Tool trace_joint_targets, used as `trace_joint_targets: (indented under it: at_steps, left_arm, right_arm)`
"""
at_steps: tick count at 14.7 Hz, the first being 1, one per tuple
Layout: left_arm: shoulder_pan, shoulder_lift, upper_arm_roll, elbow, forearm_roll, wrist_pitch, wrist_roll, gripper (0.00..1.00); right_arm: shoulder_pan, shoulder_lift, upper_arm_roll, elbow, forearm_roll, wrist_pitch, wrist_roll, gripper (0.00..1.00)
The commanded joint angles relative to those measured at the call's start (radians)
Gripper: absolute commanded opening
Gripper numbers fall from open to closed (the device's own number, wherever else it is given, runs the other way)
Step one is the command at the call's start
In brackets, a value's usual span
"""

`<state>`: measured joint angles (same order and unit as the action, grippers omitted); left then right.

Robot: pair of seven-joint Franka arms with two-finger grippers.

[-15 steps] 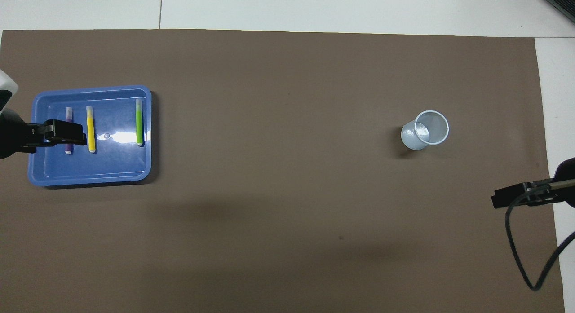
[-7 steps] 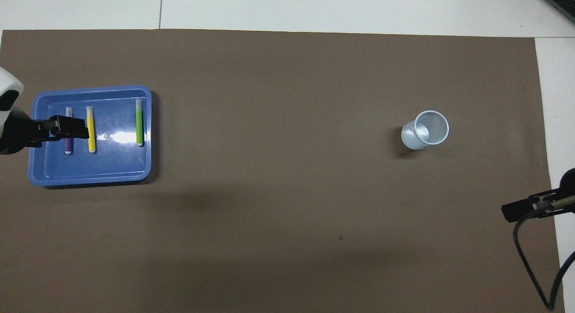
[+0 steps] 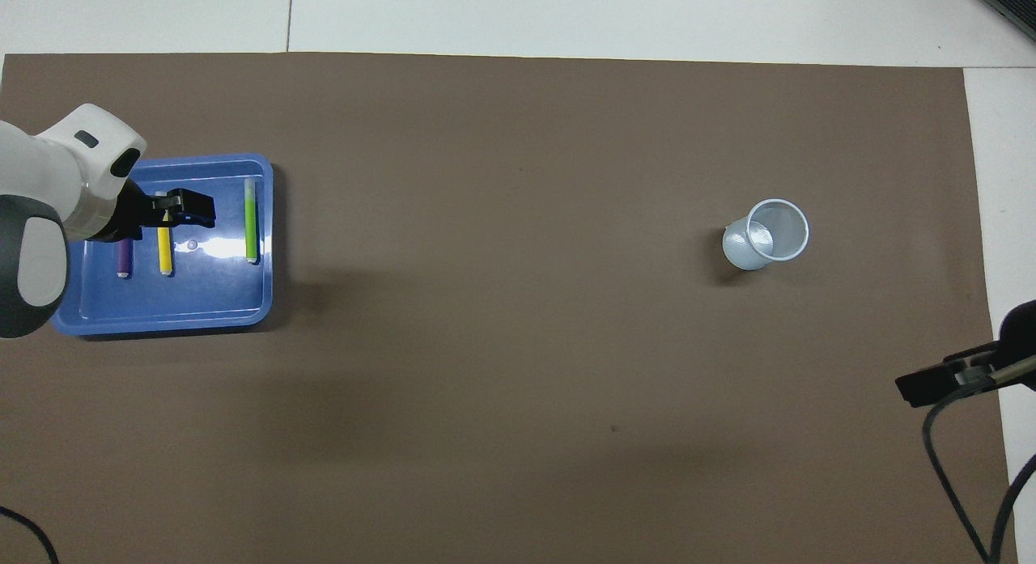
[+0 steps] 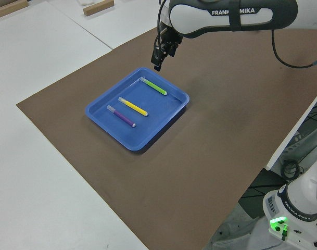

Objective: Transfer and insert pens with both arms
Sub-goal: 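Grasp the green pen with the left gripper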

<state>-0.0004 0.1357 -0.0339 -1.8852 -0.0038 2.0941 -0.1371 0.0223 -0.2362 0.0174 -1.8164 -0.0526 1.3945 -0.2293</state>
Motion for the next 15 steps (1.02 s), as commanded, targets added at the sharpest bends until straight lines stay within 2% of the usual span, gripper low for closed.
trace_joint_targets:
  at_steps: [1,5,9,15]
  left_arm:
    - [0.007,0.096,-0.003,0.043,0.039,0.032,-0.001,1.0]
    - [0.007,0.185,-0.003,0.047,0.039,0.073,-0.002,1.0]
    - [0.007,0.212,-0.004,0.029,0.038,0.124,-0.001,1.0]
    - [0.005,0.211,-0.004,-0.037,0.038,0.199,-0.007,1.0]
  right_arm:
    - [-0.001,-0.021,0.001,-0.03,0.023,0.024,0.044,1.0]
    - [-0.004,-0.018,0.001,-0.04,0.025,0.073,0.044,1.0]
    - [-0.002,0.003,0.004,-0.027,0.039,0.1,0.073,1.0]
    - [-0.016,0.132,0.004,0.115,0.066,0.093,0.077,1.0]
